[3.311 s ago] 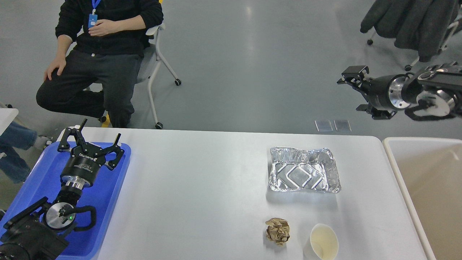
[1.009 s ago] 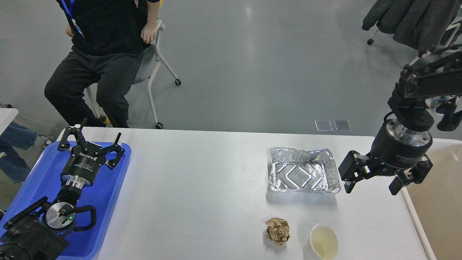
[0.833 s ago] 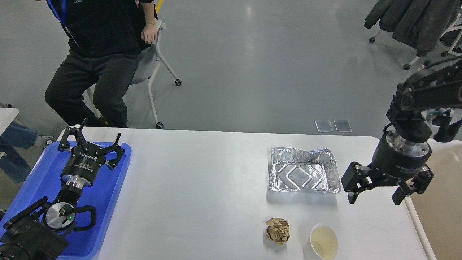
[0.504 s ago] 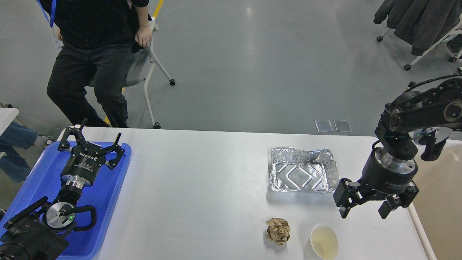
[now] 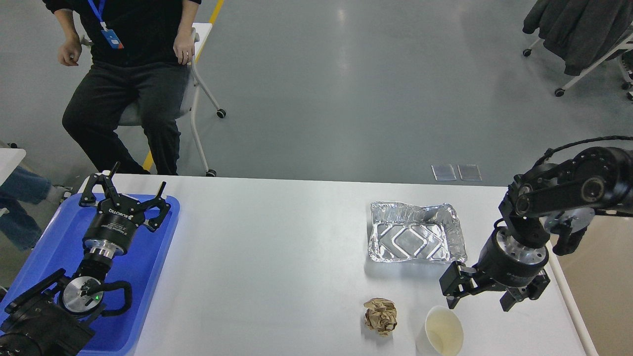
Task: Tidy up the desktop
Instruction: 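Lower the open right gripper toward the white paper cup, then close the right gripper around the white paper cup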
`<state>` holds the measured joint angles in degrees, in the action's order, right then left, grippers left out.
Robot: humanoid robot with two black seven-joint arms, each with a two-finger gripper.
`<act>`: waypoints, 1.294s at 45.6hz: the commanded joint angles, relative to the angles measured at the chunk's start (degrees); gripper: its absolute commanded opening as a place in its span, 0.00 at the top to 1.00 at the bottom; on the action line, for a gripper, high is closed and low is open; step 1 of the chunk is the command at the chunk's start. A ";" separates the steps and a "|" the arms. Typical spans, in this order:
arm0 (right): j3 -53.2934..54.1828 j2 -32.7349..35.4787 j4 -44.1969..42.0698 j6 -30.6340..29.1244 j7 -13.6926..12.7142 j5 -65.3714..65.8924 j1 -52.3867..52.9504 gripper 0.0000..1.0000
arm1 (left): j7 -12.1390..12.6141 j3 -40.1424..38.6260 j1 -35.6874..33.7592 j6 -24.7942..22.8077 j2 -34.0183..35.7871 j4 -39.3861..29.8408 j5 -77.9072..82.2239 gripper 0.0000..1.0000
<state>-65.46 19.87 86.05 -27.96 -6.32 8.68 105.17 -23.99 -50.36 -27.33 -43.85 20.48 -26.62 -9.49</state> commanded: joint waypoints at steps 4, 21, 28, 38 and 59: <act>1.21 -0.36 -0.36 3.09 -0.01 0.37 -5.67 0.00 | 0.00 0.00 0.00 -0.01 0.00 -0.01 0.00 0.01; 2.26 -0.44 -0.54 9.76 -0.10 0.11 -9.10 0.00 | 0.00 0.00 0.00 -0.01 0.00 -0.01 0.00 0.01; 4.28 -1.14 -1.33 12.14 -0.01 0.20 -11.65 0.00 | 0.00 0.00 0.00 -0.01 0.00 -0.01 0.00 0.01; 4.72 -2.64 -1.77 14.34 -0.10 0.46 -13.85 0.01 | 0.00 0.00 0.00 -0.01 0.00 -0.01 0.00 0.01; 4.11 -2.03 -1.94 14.34 -6.95 1.61 -13.58 0.78 | 0.00 0.00 0.00 -0.01 0.00 -0.01 0.00 0.01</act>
<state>-61.25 17.59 84.20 -13.51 -9.07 10.15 91.63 -23.99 -50.36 -27.33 -43.85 20.48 -26.63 -9.49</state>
